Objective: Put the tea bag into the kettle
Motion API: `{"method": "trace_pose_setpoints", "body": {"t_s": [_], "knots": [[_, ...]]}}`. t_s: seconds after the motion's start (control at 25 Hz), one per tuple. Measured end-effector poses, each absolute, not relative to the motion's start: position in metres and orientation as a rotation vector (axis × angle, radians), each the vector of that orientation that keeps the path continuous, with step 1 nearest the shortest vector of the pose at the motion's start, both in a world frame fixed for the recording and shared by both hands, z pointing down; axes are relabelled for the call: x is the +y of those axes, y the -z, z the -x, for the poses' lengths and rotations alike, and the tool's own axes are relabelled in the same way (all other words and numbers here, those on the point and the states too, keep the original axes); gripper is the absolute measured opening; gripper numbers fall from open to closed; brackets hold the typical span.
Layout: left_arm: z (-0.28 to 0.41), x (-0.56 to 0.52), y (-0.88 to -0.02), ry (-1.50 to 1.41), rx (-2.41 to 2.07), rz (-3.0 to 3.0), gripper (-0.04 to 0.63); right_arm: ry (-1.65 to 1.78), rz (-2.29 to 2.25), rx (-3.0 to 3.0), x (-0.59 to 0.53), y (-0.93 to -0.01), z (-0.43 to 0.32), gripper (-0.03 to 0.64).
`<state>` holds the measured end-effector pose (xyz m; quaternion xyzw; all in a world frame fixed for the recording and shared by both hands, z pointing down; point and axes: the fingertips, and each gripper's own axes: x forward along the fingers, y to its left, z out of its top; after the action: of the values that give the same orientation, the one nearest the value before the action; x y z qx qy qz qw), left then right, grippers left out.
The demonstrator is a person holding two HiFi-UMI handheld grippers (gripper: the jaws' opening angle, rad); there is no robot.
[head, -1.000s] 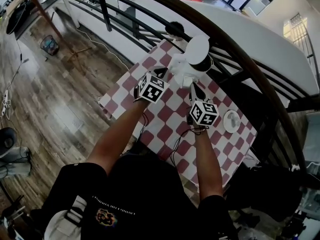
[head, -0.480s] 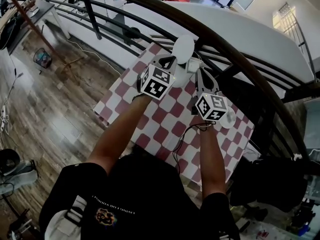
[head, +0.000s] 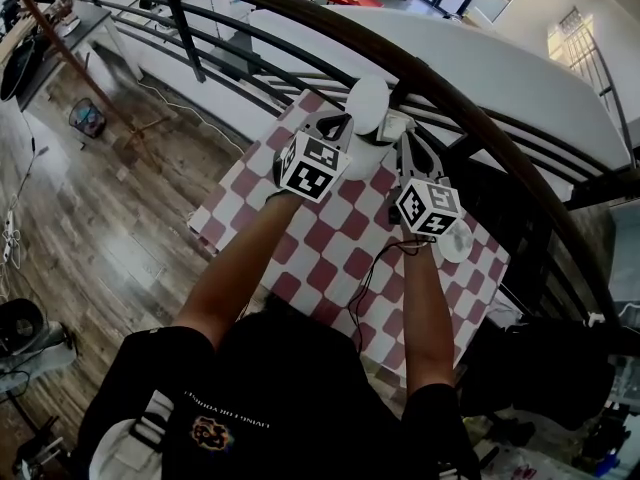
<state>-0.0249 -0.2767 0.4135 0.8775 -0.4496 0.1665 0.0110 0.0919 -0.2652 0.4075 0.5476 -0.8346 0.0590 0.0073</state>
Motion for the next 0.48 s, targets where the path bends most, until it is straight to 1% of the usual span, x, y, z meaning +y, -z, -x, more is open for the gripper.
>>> {"method": "trace_pose_setpoints", "body": {"t_s": [0.48], "knots": [[0.037,-0.289,-0.419,-0.503,-1.425,-2.708,-0.002,-0.203,-1.704,-2.586,-0.293,-0.415,-0.089,0.015]]}}
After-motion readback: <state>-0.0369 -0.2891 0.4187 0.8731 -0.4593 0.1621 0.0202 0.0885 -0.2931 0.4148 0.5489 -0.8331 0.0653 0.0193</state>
